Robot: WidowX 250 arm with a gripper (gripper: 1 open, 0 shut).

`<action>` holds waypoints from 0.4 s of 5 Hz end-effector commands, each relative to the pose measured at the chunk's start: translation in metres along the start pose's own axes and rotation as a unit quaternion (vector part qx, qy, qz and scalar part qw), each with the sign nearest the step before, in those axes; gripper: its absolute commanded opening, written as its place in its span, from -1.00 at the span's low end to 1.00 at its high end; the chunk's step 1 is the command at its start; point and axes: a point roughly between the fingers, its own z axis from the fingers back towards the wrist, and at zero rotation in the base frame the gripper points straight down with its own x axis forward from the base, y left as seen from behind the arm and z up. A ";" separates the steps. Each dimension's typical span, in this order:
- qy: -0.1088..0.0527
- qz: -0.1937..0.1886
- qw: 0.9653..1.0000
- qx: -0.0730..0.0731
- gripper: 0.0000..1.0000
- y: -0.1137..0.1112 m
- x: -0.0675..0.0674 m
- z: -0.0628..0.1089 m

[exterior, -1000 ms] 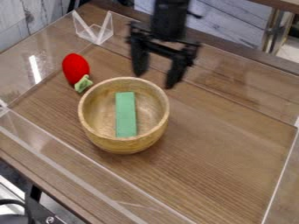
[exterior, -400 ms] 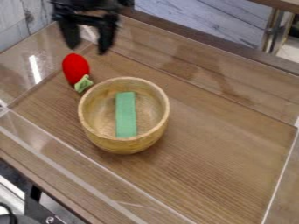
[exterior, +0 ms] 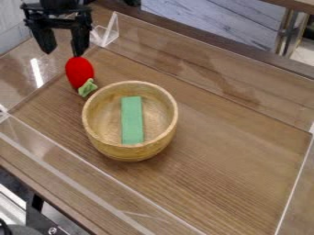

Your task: Move the red fruit to the right

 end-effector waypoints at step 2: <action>-0.027 0.015 0.999 0.008 1.00 0.003 0.020 -0.001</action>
